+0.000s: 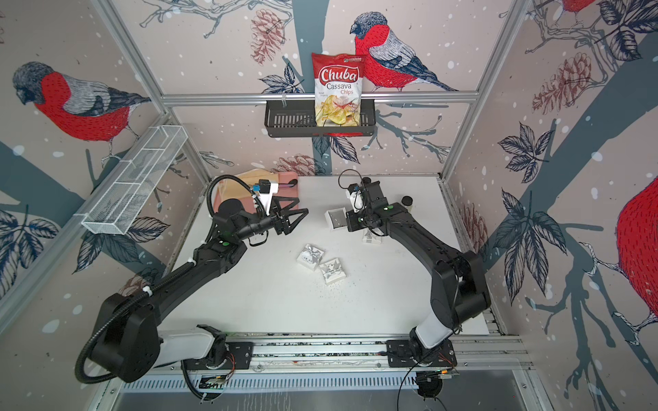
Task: Take the necklace out of the lift-off lid jewelry box
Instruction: Place the jewelry box at the center of the board.
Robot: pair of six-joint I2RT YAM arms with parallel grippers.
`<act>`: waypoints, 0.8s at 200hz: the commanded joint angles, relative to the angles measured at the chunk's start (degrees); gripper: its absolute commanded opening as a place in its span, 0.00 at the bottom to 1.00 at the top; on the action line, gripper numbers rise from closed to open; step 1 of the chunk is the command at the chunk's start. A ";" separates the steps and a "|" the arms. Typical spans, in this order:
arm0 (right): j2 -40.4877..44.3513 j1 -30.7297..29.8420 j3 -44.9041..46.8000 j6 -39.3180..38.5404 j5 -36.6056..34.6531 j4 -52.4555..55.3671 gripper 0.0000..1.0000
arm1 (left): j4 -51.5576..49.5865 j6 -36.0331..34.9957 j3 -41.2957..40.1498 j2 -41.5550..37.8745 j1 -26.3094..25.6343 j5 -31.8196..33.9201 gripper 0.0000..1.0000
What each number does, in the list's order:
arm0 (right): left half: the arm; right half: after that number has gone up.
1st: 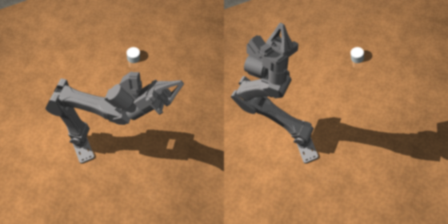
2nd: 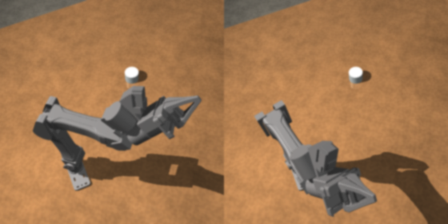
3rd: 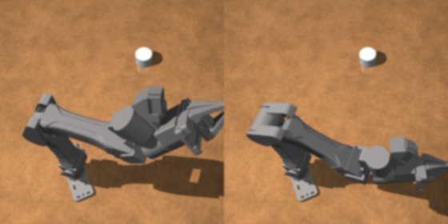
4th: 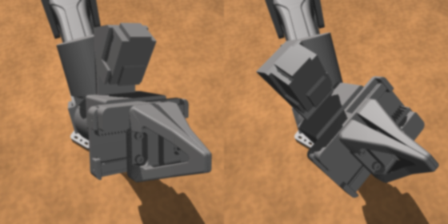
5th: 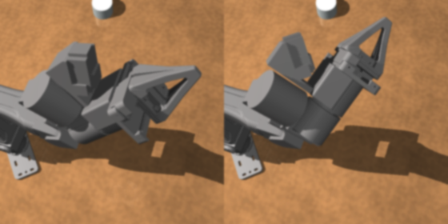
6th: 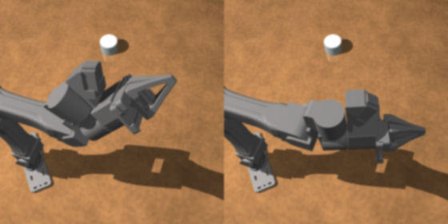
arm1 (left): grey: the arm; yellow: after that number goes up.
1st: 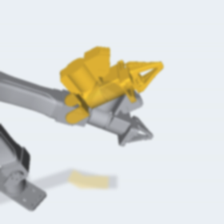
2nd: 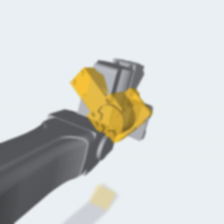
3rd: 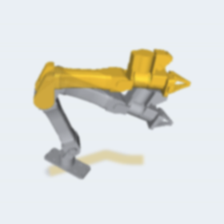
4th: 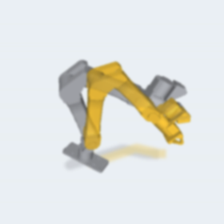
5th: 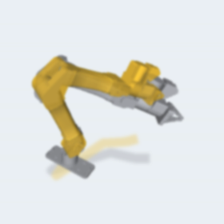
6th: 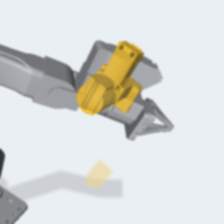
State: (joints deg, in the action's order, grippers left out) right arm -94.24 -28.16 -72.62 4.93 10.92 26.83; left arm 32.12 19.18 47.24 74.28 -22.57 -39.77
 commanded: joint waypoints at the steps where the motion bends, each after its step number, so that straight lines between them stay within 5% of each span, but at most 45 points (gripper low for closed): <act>1: -3.98 -0.70 -0.95 2.04 -7.26 4.78 0.00 | -3.48 -3.90 -1.12 -0.53 0.07 3.77 0.83; 102: -13.44 -1.55 -4.32 3.85 -10.76 5.43 0.02 | -4.35 -6.06 -4.26 -0.68 0.07 4.21 0.82; 160: -13.07 -2.13 -5.71 4.04 -11.58 6.94 0.34 | -3.41 -6.59 -4.86 0.40 0.07 2.36 0.81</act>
State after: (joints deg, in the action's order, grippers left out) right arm -108.03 -29.89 -77.25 8.91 0.51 32.16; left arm 26.79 13.56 42.57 74.19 -22.57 -35.92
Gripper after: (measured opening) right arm 0.271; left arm 0.811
